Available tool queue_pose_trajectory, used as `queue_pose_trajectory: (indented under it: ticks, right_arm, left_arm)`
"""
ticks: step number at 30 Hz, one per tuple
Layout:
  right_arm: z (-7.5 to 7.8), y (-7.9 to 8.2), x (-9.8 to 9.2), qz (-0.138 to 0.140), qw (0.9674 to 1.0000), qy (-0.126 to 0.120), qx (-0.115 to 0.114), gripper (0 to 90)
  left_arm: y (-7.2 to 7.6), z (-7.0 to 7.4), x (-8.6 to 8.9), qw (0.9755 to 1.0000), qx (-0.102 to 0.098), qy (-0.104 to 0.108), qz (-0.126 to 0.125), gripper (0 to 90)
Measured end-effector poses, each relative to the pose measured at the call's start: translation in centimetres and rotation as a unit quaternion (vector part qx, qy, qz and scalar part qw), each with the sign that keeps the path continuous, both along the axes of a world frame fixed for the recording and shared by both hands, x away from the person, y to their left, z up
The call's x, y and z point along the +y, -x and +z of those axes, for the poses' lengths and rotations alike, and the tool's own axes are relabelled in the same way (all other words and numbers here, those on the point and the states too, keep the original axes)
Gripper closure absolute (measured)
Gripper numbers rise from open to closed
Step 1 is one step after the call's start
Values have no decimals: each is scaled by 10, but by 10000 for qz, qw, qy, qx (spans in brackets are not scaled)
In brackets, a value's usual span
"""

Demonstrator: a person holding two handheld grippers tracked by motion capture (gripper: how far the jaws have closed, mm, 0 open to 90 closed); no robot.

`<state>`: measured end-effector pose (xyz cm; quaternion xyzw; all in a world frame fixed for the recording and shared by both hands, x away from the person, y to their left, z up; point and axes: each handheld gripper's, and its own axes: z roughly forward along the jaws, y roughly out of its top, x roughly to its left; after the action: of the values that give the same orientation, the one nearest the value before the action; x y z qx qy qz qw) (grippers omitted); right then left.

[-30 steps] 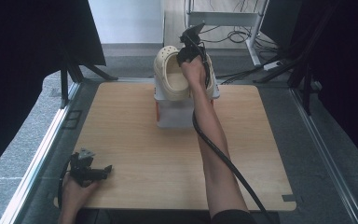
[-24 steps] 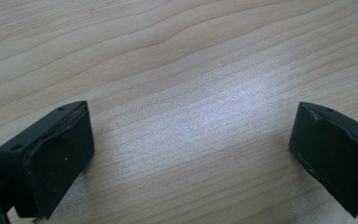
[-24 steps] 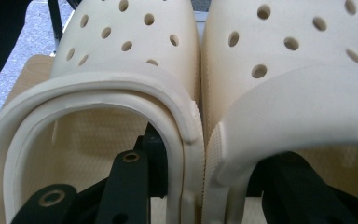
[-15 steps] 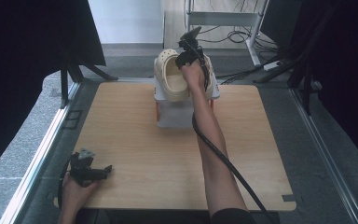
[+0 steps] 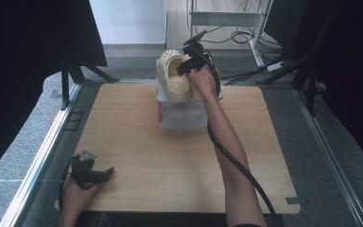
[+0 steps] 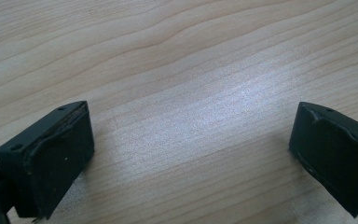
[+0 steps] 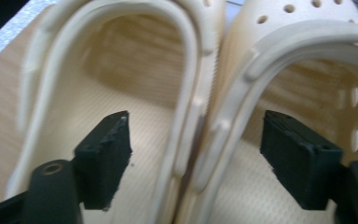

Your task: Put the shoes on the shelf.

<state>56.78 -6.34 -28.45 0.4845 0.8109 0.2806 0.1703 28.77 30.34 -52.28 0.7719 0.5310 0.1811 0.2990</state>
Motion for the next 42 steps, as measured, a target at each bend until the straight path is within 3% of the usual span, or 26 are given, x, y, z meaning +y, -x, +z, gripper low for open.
queue_pose_trajectory:
  ticks: [5, 11, 16, 21, 28, 42]
  right_arm:
    - [3, 11, 1, 234, 9997, 105, -27, 173]
    - [9, 28, -4, 528, 9986, 1, -71, 124]
    - [13, 42, -11, 818, 9965, -66, -179, 0]
    - [11, 53, -16, 1021, 9944, 27, -275, 0]
    - [7, 70, -29, 1205, 9922, -113, -306, 0]
    - [-6, 124, -43, 1728, 9846, -91, -266, 0]
  left_arm:
    - [0, 0, 0, 10000, 1, 1, 0, 0]
    - [0, 0, 0, 10000, 15, 10, 5, 0]
    - [0, 0, 0, 10000, 14, 14, 7, 0]
    - [0, 0, 0, 10000, 14, 13, 6, 0]
    - [0, 0, 0, 10000, -16, 6, 24, 0]
    - [0, 0, 0, 10000, -32, 1, 21, 0]
